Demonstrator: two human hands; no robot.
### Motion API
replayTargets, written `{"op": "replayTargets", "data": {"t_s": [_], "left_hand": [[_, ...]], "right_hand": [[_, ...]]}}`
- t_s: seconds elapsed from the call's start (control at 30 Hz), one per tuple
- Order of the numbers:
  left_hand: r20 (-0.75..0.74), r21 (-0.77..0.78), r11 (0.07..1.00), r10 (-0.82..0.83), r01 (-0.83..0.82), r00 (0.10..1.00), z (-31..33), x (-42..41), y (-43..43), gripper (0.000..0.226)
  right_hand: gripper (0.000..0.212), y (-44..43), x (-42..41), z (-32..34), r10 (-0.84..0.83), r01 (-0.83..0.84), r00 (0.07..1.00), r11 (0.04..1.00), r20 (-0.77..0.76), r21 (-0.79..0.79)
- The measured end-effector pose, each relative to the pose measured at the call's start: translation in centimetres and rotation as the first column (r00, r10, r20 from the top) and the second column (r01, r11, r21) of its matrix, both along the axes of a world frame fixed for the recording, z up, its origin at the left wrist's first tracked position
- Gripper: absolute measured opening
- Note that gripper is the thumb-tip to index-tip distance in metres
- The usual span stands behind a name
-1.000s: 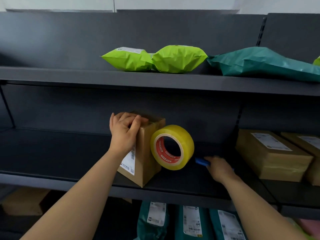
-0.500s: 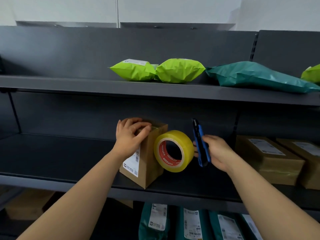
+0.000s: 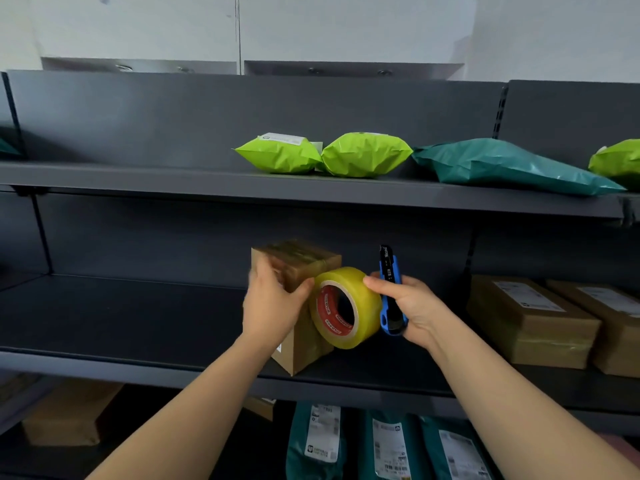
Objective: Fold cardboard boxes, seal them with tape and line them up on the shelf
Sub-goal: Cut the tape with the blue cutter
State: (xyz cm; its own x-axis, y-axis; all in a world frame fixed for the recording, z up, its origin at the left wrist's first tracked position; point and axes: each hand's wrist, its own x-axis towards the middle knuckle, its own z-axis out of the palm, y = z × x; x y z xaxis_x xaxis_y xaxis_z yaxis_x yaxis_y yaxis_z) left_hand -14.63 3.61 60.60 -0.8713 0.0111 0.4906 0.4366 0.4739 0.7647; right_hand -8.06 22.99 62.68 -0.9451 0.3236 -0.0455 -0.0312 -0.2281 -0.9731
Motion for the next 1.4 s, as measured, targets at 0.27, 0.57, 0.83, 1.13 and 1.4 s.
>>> {"op": "replayTargets", "data": {"t_s": [0.27, 0.57, 0.83, 1.13, 1.4], "left_hand": [[0.395, 0.387, 0.892, -0.388, 0.233, 0.833, 0.9, 2.6, 1.7, 0.064], [0.452, 0.585, 0.789, -0.51, 0.188, 0.732, 2.5, 3.3, 1.8, 0.029], [0.426, 0.634, 0.754, -0.526, 0.171, 0.736, 2.2, 3.0, 0.7, 0.014], [0.431, 0.652, 0.739, -0.545, 0.17, 0.719, 2.1, 2.5, 0.1, 0.027], [0.415, 0.659, 0.735, -0.532, 0.159, 0.738, 2.1, 2.2, 0.4, 0.013]], "right_hand": [[0.048, -2.0, 0.3, -0.4, -0.022, 0.023, 1.0, 0.999, -0.01, 0.036], [0.024, 0.1, 1.2, 2.0, 0.043, -0.044, 0.999, 0.997, 0.012, 0.065], [0.021, 3.3, 0.3, 4.8, 0.016, -0.032, 0.999, 0.216, 0.03, 0.976], [0.025, 1.2, -1.3, 6.1, 0.065, 0.063, 0.997, -0.333, -0.044, 0.941], [0.023, 0.4, -3.0, 6.4, 0.037, 0.055, 0.998, -0.523, -0.042, 0.851]]}}
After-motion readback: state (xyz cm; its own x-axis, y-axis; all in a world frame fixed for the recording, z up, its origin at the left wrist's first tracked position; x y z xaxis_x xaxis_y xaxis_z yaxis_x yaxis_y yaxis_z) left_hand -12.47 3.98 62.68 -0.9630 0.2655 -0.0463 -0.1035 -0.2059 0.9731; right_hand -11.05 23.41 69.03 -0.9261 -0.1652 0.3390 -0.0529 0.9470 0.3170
